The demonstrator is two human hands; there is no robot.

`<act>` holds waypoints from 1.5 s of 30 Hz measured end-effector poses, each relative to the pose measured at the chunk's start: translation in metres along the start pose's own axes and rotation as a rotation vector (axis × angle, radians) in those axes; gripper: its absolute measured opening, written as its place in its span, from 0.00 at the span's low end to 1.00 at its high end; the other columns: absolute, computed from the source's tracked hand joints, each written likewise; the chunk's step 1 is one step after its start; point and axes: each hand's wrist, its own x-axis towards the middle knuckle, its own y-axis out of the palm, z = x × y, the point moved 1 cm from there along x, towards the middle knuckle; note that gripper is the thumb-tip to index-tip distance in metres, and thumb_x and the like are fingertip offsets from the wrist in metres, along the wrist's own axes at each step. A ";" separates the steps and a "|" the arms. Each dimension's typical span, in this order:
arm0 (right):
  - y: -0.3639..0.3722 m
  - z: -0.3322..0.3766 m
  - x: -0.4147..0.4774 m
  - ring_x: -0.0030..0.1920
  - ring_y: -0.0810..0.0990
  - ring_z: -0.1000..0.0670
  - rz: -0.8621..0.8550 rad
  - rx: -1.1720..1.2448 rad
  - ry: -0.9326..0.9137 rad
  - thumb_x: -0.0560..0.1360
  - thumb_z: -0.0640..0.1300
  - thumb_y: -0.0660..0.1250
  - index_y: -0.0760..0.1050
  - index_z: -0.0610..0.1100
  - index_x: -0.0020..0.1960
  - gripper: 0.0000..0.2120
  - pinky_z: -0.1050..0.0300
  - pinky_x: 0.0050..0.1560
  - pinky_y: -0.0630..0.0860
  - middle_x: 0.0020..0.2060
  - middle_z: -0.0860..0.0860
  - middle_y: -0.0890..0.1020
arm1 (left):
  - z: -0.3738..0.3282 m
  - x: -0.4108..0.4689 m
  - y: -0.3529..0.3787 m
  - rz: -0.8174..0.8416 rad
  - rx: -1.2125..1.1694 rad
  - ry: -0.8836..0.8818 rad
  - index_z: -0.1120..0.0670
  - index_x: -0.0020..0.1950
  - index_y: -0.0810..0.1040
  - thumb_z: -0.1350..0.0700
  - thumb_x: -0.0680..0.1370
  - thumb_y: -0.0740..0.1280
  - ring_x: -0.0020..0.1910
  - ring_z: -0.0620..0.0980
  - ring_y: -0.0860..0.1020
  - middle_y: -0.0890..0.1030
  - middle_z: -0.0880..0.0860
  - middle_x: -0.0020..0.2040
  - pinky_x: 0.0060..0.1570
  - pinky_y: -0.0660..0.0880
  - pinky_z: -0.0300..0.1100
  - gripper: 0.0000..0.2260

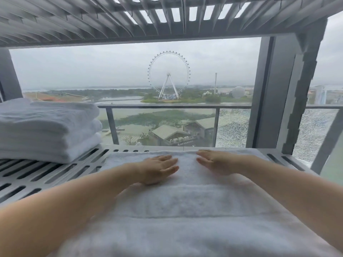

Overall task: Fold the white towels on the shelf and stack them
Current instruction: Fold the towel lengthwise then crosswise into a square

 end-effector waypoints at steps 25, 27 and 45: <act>-0.008 -0.014 -0.012 0.54 0.74 0.45 -0.549 -0.393 -0.095 0.76 0.52 0.62 0.69 0.42 0.55 0.15 0.53 0.46 0.71 0.53 0.47 0.75 | 0.041 -0.011 -0.033 -0.374 0.387 -0.060 0.52 0.48 0.64 0.51 0.79 0.61 0.44 0.50 0.72 0.75 0.51 0.50 0.39 0.70 0.43 0.08; -0.011 -0.001 -0.028 0.49 0.77 0.42 -0.626 -0.465 -0.127 0.75 0.46 0.64 0.69 0.40 0.55 0.13 0.50 0.40 0.74 0.50 0.44 0.77 | 0.031 -0.032 -0.039 -0.491 0.399 -0.049 0.51 0.45 0.61 0.58 0.78 0.59 0.38 0.50 0.69 0.74 0.50 0.43 0.35 0.67 0.42 0.07; 0.006 0.041 -0.205 0.39 0.76 0.52 -0.592 -0.133 -0.195 0.69 0.39 0.63 0.79 0.53 0.50 0.14 0.60 0.36 0.70 0.36 0.62 0.71 | -0.085 -0.206 0.020 -0.916 0.205 -0.065 0.54 0.40 0.68 0.71 0.61 0.61 0.40 0.55 0.73 0.74 0.52 0.39 0.35 0.62 0.41 0.15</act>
